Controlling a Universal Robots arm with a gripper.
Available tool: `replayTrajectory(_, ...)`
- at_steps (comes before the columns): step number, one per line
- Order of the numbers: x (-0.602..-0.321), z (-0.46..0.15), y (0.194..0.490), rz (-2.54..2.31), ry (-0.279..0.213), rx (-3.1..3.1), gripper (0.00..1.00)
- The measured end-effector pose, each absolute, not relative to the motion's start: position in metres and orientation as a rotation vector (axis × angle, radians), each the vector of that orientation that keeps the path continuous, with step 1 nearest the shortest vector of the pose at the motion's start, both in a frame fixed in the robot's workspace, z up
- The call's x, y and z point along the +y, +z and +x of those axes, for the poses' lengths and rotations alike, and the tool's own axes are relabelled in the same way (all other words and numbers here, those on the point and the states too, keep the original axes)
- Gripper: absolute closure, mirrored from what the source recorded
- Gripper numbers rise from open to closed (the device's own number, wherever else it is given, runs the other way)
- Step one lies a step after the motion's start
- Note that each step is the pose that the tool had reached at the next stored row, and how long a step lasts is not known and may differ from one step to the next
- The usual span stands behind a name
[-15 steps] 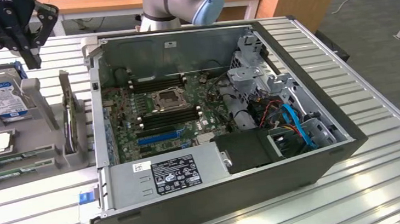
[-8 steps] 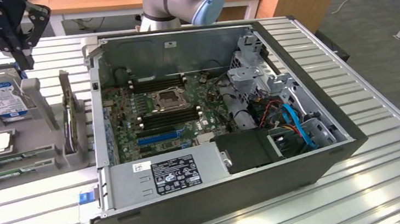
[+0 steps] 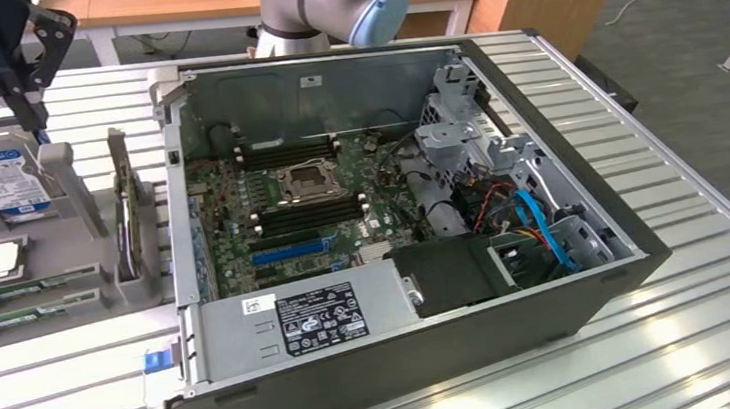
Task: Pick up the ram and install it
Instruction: 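Reach for the ram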
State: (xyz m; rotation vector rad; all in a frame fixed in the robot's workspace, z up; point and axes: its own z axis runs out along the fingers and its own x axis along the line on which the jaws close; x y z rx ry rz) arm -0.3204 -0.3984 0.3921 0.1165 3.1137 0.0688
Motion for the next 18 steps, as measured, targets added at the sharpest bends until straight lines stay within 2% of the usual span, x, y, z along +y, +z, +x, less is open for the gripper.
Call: replayTrajectory(18, -0.398, -0.341, 0.392, 0.116, 0.069, 3.114, 0.90)
